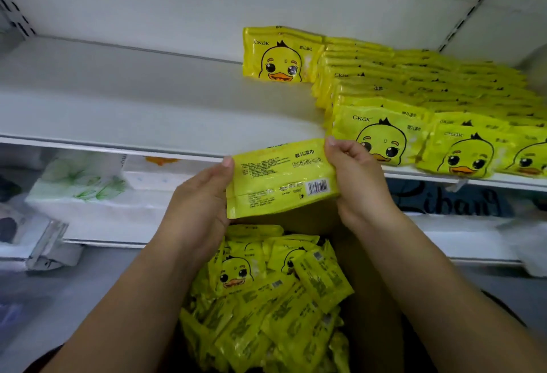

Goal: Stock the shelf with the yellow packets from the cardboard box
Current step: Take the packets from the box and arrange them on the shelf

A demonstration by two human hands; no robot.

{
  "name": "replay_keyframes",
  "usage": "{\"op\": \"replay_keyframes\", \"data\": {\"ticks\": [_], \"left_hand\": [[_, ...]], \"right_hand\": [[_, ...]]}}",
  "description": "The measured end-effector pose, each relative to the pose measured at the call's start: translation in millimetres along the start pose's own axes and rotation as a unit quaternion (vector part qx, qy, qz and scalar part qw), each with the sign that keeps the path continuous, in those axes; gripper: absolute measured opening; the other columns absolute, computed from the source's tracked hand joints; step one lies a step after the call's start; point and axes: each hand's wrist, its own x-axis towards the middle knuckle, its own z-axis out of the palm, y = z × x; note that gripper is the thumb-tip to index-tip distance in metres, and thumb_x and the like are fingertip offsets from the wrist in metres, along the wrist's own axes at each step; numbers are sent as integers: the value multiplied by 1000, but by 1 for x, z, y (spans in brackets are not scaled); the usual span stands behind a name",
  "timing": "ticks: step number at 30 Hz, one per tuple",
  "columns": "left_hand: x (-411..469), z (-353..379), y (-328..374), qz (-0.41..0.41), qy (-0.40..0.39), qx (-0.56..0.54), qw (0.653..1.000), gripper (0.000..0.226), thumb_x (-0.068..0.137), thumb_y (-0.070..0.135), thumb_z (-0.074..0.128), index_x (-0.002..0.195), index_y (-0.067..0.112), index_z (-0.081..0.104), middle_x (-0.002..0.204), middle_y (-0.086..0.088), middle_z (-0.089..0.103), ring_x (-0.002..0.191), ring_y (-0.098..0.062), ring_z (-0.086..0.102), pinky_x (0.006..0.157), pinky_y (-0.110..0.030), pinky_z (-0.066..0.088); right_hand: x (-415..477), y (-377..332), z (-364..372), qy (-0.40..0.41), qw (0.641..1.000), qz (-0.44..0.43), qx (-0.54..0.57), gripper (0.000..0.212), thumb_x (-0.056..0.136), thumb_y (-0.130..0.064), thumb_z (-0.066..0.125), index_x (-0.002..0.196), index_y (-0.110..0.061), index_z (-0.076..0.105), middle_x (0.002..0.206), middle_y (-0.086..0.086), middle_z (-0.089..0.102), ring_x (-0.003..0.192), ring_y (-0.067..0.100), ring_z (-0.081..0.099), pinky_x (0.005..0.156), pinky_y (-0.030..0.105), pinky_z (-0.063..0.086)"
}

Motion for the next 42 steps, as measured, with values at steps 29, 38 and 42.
{"op": "replay_keyframes", "data": {"ticks": [29, 38, 42], "left_hand": [[1, 13, 8, 0, 72, 2, 997, 27, 107, 29, 53, 128, 15, 59, 114, -8, 76, 92, -22, 78, 66, -31, 62], [-8, 11, 16, 12, 47, -93, 994, 16, 104, 12, 53, 107, 0, 63, 104, -14, 78, 90, -19, 78, 75, -25, 63], [-12, 8, 16, 0, 40, -40, 998, 11, 103, 16, 55, 99, 7, 60, 97, -15, 79, 87, -21, 78, 70, -25, 63]], "right_hand": [[-5, -4, -9, -90, 996, -3, 12, 28, 101, -30, 54, 100, -6, 68, 92, 11, 77, 78, 23, 73, 62, 33, 61], [-14, -15, -14, -158, 980, -98, -76, 13, 104, -23, 50, 108, -31, 59, 79, 14, 75, 62, 21, 69, 55, 24, 55], [-15, -15, -16, -137, 979, -119, -91, 18, 105, -24, 50, 104, -39, 58, 63, 7, 69, 48, 15, 58, 50, 21, 46]]}}
